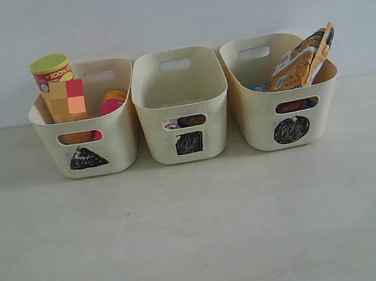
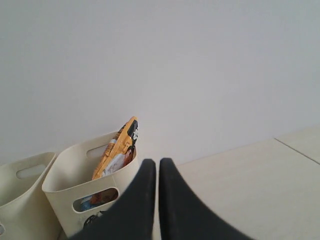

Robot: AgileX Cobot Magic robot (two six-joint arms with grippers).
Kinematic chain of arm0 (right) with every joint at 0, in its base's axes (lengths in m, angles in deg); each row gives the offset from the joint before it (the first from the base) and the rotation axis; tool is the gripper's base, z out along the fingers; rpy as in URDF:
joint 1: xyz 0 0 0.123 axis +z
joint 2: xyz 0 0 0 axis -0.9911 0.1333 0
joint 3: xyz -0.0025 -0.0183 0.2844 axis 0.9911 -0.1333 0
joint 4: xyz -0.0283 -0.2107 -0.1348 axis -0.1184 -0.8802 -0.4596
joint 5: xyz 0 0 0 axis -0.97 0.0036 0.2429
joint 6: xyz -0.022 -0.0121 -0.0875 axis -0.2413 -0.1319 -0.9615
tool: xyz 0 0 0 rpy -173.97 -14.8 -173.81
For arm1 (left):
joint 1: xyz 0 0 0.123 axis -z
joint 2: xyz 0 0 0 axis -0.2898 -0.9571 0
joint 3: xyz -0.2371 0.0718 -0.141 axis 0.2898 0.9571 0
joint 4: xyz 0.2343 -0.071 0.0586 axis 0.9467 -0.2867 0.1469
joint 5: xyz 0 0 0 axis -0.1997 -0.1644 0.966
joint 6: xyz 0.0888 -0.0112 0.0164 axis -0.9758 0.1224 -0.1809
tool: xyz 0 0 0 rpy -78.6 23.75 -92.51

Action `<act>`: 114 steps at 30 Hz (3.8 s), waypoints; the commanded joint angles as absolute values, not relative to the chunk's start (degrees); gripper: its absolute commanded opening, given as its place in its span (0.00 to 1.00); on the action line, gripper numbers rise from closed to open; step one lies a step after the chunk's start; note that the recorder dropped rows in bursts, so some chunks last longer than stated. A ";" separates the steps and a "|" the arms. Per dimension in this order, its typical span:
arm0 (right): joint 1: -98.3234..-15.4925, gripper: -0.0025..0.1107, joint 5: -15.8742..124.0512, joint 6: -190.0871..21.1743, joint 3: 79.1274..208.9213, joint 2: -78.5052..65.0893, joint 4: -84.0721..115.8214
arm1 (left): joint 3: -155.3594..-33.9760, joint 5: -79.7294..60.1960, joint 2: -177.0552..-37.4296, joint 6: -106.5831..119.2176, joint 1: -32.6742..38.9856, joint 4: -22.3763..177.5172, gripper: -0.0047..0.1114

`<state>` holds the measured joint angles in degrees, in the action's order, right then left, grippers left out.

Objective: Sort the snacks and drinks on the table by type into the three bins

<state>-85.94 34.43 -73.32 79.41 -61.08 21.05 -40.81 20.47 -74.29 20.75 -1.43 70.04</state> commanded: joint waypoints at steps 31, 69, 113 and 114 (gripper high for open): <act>-86.32 0.02 34.27 -73.81 79.13 -61.19 21.24 | -33.98 -17.05 -37.43 14.94 -20.60 70.15 0.08; -86.32 0.02 34.29 -73.83 79.13 -61.19 21.24 | -33.98 -27.30 -37.43 13.34 -16.28 79.13 0.08; -86.34 0.02 61.56 -78.29 79.13 -78.51 11.41 | -33.98 -27.30 -37.43 13.34 -16.28 79.13 0.08; -86.34 0.02 62.47 -78.68 79.13 -78.51 11.54 | -33.98 -27.30 -37.43 13.34 -16.28 79.13 0.08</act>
